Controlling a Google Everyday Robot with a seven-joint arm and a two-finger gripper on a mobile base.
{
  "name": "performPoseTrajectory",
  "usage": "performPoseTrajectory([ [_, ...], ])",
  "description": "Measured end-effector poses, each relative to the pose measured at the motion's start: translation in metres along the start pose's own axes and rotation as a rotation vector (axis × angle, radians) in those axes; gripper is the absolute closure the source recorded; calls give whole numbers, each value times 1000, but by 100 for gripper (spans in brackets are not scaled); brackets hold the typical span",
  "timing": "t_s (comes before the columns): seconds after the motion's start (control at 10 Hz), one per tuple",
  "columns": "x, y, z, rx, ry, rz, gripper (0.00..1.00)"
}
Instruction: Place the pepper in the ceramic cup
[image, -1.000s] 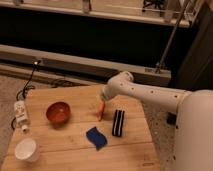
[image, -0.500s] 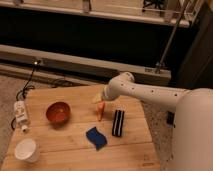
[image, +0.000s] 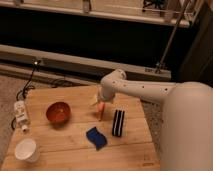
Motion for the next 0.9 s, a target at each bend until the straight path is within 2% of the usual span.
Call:
performPoseTrajectory([
  [0.2, -2, -3, 10, 0, -44, -2, 20],
  [0.4, -8, -2, 22, 16, -82, 44, 20],
  [0.7, -9, 9, 33, 21, -103, 123, 20],
  [0.9, -10, 11, 33, 19, -105, 129, 20],
])
